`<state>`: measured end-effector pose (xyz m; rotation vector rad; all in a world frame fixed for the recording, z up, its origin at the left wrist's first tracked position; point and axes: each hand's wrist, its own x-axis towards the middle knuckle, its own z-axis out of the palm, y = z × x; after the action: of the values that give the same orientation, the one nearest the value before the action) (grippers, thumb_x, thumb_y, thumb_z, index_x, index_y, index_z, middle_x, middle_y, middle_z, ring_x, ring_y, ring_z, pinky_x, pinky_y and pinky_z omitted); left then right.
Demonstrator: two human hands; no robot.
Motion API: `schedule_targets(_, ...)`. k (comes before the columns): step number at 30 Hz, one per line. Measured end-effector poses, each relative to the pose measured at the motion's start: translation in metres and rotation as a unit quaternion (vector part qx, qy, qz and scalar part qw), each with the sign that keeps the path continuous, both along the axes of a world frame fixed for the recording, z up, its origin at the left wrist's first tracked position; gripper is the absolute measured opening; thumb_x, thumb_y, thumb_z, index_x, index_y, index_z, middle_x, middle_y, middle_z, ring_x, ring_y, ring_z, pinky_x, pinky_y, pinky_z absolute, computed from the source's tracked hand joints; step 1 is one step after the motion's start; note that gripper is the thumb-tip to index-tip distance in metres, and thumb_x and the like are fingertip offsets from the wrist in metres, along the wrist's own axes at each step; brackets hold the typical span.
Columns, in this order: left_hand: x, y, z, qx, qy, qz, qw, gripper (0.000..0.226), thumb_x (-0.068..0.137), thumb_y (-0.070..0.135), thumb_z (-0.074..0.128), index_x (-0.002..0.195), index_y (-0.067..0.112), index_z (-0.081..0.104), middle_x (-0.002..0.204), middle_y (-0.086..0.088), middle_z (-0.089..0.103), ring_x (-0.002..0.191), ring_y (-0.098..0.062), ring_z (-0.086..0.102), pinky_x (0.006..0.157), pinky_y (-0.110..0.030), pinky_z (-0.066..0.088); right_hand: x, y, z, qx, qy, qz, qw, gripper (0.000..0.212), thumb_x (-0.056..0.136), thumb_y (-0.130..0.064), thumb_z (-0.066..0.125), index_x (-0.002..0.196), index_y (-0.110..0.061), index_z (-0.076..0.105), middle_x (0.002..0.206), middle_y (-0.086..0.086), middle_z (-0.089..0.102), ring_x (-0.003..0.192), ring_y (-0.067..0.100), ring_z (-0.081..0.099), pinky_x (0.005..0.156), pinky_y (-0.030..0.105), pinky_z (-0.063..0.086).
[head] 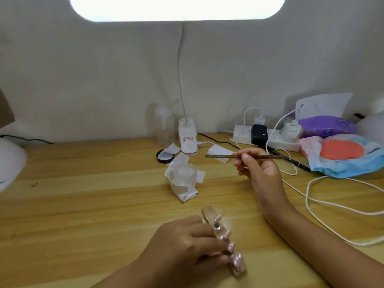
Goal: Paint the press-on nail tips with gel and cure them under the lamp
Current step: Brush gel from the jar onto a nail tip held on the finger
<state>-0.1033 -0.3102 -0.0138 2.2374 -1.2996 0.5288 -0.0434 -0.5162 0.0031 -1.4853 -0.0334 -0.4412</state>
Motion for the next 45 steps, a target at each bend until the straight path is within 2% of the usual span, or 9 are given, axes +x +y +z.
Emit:
schedule_targets(6,-0.006,-0.004,-0.001,0.0,0.019,0.024,1.0,0.016,0.088,0.038,0.065,0.079,0.03,0.075,0.084,0.019,0.068,0.086,0.0,0.048,0.075,0.004,0.022,-0.001,0.002,-0.001,0.005,0.005,-0.008,1.0,0.018,0.1,-0.008,0.049,0.097,-0.016,0.064,0.073,-0.007,0.068,0.075,0.007,0.063,0.069,0.02,0.052)
schedule_targets(11,-0.007,-0.004,-0.004,-0.085,-0.039,0.013,0.996,0.01,0.088,0.029,0.07,0.081,0.024,0.076,0.08,0.014,0.06,0.074,0.002,0.044,0.074,0.002,0.024,0.0,-0.001,-0.003,0.033,-0.002,-0.003,0.999,0.017,0.1,-0.013,0.05,0.095,-0.017,0.066,0.072,-0.004,0.067,0.073,0.008,0.063,0.068,0.02,0.053)
schedule_targets(14,-0.004,0.005,0.002,-0.207,0.151,0.01,0.967,0.008,0.081,0.024,0.073,0.089,0.026,0.075,0.078,0.01,0.061,0.065,0.003,0.051,0.062,-0.008,0.037,0.001,-0.004,-0.004,0.099,0.012,0.022,0.995,0.022,0.1,-0.015,0.049,0.089,-0.019,0.067,0.068,-0.002,0.065,0.069,0.009,0.063,0.065,0.021,0.054)
schedule_targets(18,0.011,0.012,0.01,-0.356,0.459,0.089,0.809,0.011,0.075,0.025,0.081,0.084,0.026,0.075,0.084,-0.002,0.075,0.078,-0.014,0.071,0.068,-0.021,0.052,0.002,-0.006,-0.003,0.164,0.014,0.09,0.982,0.029,0.098,-0.01,0.045,0.078,-0.017,0.066,0.066,-0.002,0.061,0.063,0.009,0.06,0.06,0.02,0.052)
schedule_targets(20,0.018,0.012,0.01,-0.354,0.499,0.113,0.783,0.013,0.078,0.012,0.077,0.08,0.024,0.074,0.082,-0.001,0.075,0.078,-0.011,0.069,0.066,-0.022,0.053,0.003,-0.005,-0.003,0.169,0.019,0.125,0.978,0.024,0.089,-0.016,0.049,0.072,-0.019,0.066,0.067,-0.002,0.059,0.061,0.01,0.058,0.06,0.02,0.051)
schedule_targets(24,0.022,0.013,0.01,-0.326,0.498,0.107,0.796,0.018,0.082,0.009,0.075,0.077,0.026,0.073,0.079,0.011,0.073,0.072,0.001,0.063,0.061,-0.016,0.049,0.001,-0.002,-0.004,0.143,0.023,0.182,0.973,0.021,0.081,-0.016,0.048,0.068,-0.02,0.065,0.061,0.001,0.054,0.057,0.012,0.054,0.056,0.021,0.048)
schedule_targets(31,0.024,0.013,0.006,-0.323,0.494,0.121,0.798,0.004,0.07,0.025,0.074,0.071,0.029,0.072,0.075,0.008,0.071,0.07,-0.002,0.061,0.062,-0.018,0.049,0.0,0.0,-0.007,0.093,0.027,0.237,0.967,0.011,0.079,-0.011,0.046,0.077,-0.008,0.056,0.063,0.005,0.052,0.057,0.014,0.053,0.056,0.022,0.048)
schedule_targets(39,0.024,0.014,0.006,-0.328,0.496,0.102,0.798,0.013,0.074,0.02,0.075,0.068,0.03,0.07,0.071,0.012,0.069,0.066,0.001,0.059,0.06,-0.012,0.045,0.0,0.001,-0.008,0.027,0.002,0.161,0.987,0.016,0.079,-0.012,0.049,0.072,-0.018,0.062,0.066,0.001,0.057,0.058,0.012,0.055,0.058,0.02,0.05)
schedule_targets(45,0.025,0.014,0.006,-0.33,0.488,0.102,0.801,0.027,0.083,0.005,0.073,0.07,0.029,0.071,0.073,0.01,0.07,0.068,0.001,0.06,0.061,-0.011,0.045,0.001,-0.002,-0.007,0.104,0.002,0.183,0.978,0.009,0.081,-0.011,0.045,0.079,-0.008,0.054,0.065,0.0,0.055,0.057,0.012,0.053,0.056,0.021,0.048)
